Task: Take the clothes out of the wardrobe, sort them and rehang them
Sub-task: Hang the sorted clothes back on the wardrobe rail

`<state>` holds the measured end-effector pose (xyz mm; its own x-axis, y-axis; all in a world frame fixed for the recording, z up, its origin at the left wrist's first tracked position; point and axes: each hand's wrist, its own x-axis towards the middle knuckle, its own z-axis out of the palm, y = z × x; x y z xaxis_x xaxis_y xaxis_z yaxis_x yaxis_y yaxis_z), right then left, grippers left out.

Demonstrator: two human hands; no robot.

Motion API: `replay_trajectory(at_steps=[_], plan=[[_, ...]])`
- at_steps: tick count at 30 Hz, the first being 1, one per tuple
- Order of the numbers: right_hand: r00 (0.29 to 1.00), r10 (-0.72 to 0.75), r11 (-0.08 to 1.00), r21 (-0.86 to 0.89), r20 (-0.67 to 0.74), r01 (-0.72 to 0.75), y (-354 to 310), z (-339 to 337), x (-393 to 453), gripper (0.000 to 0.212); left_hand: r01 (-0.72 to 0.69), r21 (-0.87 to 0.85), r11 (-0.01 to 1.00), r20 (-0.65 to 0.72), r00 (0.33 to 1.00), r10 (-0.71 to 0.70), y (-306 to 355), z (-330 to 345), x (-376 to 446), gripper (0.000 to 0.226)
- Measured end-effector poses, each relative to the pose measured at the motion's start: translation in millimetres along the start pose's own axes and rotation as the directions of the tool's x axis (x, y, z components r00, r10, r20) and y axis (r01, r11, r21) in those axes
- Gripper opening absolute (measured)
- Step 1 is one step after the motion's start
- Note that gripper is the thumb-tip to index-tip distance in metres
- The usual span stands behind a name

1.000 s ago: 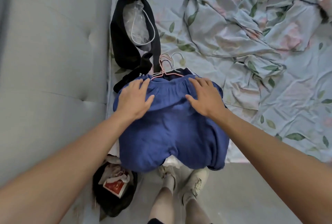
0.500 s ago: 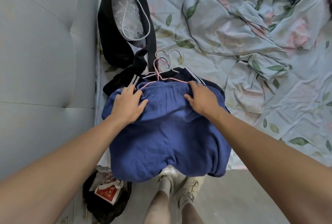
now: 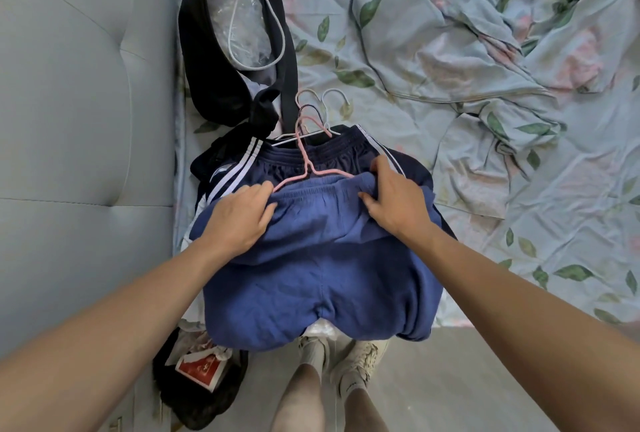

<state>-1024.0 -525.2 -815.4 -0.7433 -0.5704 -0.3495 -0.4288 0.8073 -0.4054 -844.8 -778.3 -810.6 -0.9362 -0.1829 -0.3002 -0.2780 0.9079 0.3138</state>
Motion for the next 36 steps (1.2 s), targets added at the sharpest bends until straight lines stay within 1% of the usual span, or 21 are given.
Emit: replay_trajectory(at_steps=[2,3,6,9,11,12,14,16,19,21,25,28,30,33,34,36], plan=[[0.999,-0.024,0.997,-0.066,0.039,0.026,8,2,-10,0.026,-0.028,0.031,0.999,-0.021,0.999,0.028,0,3,-5,0.018],[0.998,-0.045,0.995,-0.089,0.038,0.048,11,3,-12,0.024,-0.036,0.055,0.998,-0.041,0.998,0.038,-1,3,-6,0.016],[0.996,-0.087,0.987,-0.134,-0.015,0.085,20,5,-7,0.023,-0.058,0.164,0.985,-0.122,0.989,0.079,-5,3,5,0.009],[0.995,-0.054,0.992,-0.115,-0.085,0.044,22,2,14,0.022,-0.105,0.224,0.969,-0.148,0.979,0.14,-9,-1,29,0.007],[0.998,0.03,0.999,-0.01,-0.059,-0.031,18,-3,31,0.026,-0.142,0.229,0.963,-0.128,0.976,0.174,-8,-3,47,0.011],[0.997,0.076,0.996,0.047,-0.012,-0.075,17,-4,40,0.029,-0.148,0.221,0.964,-0.11,0.978,0.175,-7,-4,55,0.015],[0.99,0.114,0.991,0.068,0.081,-0.119,16,-5,56,0.037,-0.117,0.203,0.972,-0.061,0.989,0.132,-5,-3,69,0.017],[0.99,0.107,0.992,0.058,0.088,-0.112,17,-7,65,0.041,-0.07,0.201,0.977,-0.015,0.997,0.075,-4,-2,78,0.017],[0.992,0.114,0.992,0.043,0.056,-0.116,17,-10,70,0.043,-0.06,0.237,0.97,0.027,0.998,0.056,-1,-2,85,0.018],[0.99,0.122,0.992,0.014,0.068,-0.123,18,-12,72,0.046,-0.055,0.267,0.962,0.059,0.997,0.041,1,-2,89,0.018],[0.985,0.108,0.984,0.128,0.136,-0.125,23,-14,72,0.048,-0.059,0.292,0.955,0.095,0.995,0.033,3,-2,96,0.019],[0.992,0.088,0.983,0.151,0.09,-0.101,22,-16,63,0.047,-0.059,0.296,0.953,0.075,0.996,0.038,3,-2,96,0.017],[0.998,0.046,0.987,0.153,0.039,-0.052,21,-16,54,0.05,-0.065,0.308,0.949,0.052,0.997,0.052,3,-1,92,0.018],[1.0,0.008,0.991,0.133,-0.018,-0.006,22,-14,42,0.073,-0.063,0.314,0.947,0.0,0.998,0.067,8,0,85,0.017],[1.0,-0.003,0.994,0.109,-0.028,0.006,22,-14,40,0.075,-0.064,0.322,0.944,-0.016,0.997,0.072,10,0,83,0.016],[0.999,-0.019,0.998,0.061,-0.028,0.021,25,-12,36,0.067,-0.068,0.331,0.941,-0.047,0.995,0.088,13,2,78,0.015]])
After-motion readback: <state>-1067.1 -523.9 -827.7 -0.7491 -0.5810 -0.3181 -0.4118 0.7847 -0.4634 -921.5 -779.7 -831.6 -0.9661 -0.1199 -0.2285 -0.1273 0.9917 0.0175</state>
